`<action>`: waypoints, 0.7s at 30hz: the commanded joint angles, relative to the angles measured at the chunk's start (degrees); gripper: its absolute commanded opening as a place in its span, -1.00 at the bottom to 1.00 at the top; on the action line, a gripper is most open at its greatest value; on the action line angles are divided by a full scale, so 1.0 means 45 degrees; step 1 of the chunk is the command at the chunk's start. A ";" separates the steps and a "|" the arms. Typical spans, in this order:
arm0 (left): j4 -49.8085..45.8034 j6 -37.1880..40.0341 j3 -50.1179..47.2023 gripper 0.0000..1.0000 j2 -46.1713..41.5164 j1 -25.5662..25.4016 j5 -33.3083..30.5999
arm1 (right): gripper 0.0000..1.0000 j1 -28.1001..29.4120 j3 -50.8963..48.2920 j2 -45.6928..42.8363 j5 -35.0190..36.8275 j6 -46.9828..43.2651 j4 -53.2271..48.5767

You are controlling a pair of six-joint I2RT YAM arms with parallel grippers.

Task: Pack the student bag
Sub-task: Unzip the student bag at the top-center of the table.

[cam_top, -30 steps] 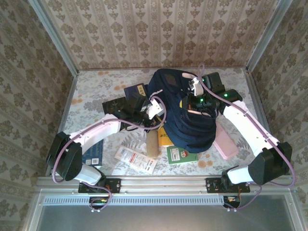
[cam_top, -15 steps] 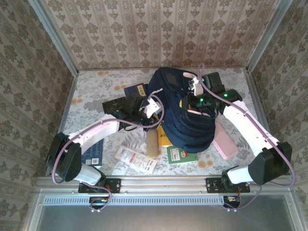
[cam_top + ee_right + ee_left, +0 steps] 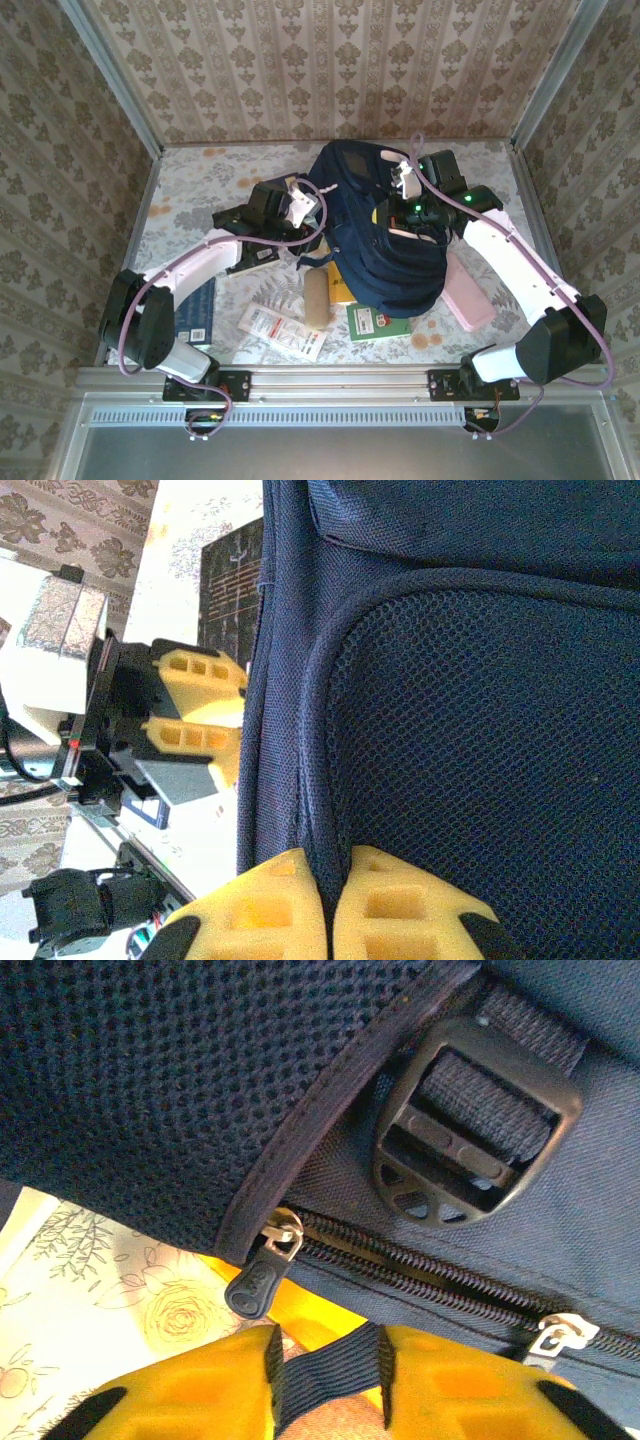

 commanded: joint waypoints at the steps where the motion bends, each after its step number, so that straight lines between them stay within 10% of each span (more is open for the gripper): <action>1: 0.0208 -0.0595 -0.0199 -0.03 -0.0546 0.0016 0.0765 | -1.00 0.0089 0.0604 -0.0455 -0.0544 -0.0328 0.0471; 21: -0.0580 0.0052 -0.0740 0.19 0.0029 -0.0499 0.4088 | -1.00 0.0034 0.1076 -0.0348 -0.1289 -0.0129 0.0321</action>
